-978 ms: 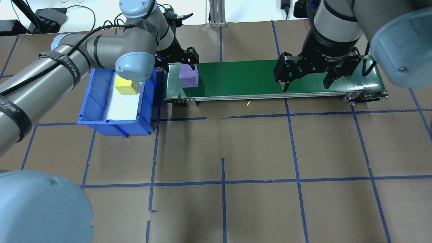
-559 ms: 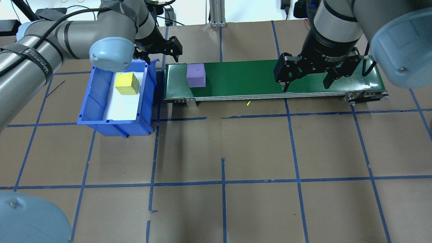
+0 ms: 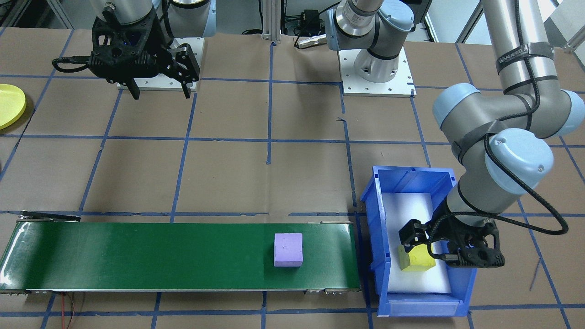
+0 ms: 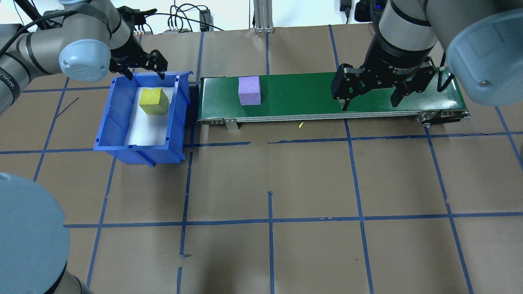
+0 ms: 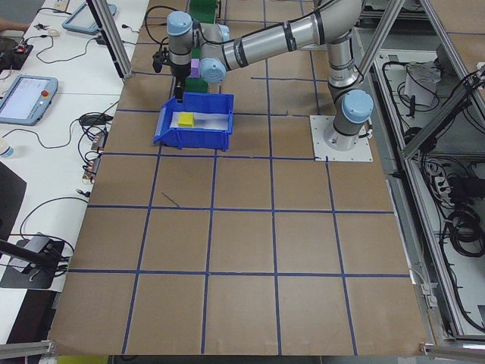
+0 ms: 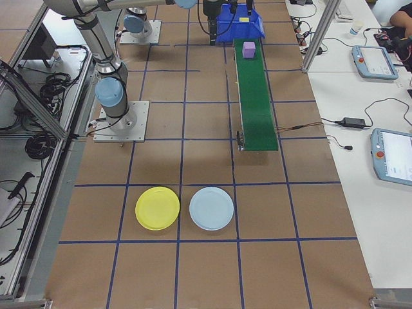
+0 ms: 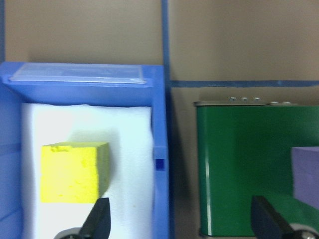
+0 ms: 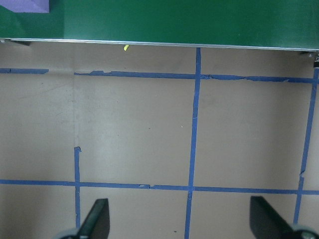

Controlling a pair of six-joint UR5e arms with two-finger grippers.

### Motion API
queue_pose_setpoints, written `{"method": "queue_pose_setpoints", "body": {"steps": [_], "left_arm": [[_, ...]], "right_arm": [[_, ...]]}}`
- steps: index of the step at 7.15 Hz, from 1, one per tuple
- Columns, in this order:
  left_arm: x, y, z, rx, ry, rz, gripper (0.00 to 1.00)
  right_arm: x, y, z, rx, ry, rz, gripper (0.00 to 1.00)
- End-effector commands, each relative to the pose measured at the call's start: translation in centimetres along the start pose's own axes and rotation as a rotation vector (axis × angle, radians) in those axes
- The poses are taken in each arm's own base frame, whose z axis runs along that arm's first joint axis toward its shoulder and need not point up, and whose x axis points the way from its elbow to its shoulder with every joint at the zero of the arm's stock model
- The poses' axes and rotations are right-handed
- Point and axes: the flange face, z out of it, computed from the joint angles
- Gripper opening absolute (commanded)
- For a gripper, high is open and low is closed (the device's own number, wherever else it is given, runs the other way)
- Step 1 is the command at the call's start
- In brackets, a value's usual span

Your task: Move block left to right into plate

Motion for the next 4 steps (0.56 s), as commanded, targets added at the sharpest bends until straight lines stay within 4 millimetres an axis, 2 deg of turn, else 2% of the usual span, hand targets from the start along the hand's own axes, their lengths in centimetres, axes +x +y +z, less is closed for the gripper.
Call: {"method": "queue_pose_setpoints", "body": {"steps": [1,3,4], "left_arm": [[-1.9,0.2,5.0,-0.073,0.017,-0.005,1.0],[-1.7,0.4,6.3,-0.093,0.029,-0.015,1.0],[-1.7,0.4,6.5,-0.091,0.031,-0.015,1.0]], "right_arm": [[-0.1,-1.5,2.5,-0.055,0.003,0.014,1.0],[-0.4,-3.8,5.8,-0.109,-0.005,0.002,1.0],[-0.4,-4.4,6.7,-0.096,-0.004,0.001,1.0]]}}
